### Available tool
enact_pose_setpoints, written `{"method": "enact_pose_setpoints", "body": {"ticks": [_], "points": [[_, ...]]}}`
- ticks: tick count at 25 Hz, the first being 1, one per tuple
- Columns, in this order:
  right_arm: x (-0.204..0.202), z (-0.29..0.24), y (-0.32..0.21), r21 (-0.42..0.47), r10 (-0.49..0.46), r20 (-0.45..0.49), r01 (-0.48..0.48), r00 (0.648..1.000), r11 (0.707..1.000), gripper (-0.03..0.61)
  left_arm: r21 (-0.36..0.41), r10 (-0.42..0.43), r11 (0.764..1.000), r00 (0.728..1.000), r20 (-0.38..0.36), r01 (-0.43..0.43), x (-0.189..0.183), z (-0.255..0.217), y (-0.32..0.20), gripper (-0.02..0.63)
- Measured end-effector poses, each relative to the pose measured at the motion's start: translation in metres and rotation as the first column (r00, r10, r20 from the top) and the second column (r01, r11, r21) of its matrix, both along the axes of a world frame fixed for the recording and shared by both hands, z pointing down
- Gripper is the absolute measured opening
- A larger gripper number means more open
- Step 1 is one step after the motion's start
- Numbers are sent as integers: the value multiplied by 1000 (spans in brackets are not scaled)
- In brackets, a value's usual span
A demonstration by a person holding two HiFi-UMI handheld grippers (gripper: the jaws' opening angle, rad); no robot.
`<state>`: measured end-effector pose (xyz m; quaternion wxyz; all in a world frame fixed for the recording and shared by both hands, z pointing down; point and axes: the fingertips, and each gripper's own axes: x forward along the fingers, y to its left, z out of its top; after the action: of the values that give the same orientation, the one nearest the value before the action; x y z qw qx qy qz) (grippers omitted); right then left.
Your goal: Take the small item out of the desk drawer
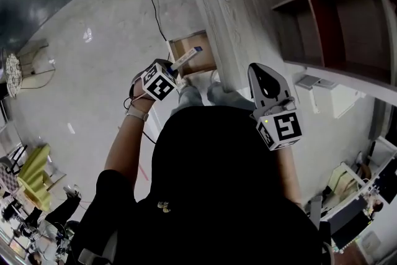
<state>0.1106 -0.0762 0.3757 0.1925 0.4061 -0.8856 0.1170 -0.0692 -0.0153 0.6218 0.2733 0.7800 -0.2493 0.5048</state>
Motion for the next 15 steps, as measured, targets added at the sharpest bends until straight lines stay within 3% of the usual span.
{"method": "enact_pose_setpoints", "body": {"ticks": [5,9,12,15], "points": [[-17,-9,-5,23,-72,15,72,997,997,-3,77,-110,990,990,-88,117,-3,-50,-9,101],[-34,-17,-6,44,-132,34,130,991,991,-3,160,-184,964,968,-172,211,-6,-99,-17,101],[-47,-23,-5,61,-174,54,171,983,983,-3,232,-233,928,941,-247,291,-12,-136,-22,101],[-57,-28,-7,79,-217,61,212,974,974,-3,298,-280,875,900,-334,383,-18,-169,-28,101]]}}
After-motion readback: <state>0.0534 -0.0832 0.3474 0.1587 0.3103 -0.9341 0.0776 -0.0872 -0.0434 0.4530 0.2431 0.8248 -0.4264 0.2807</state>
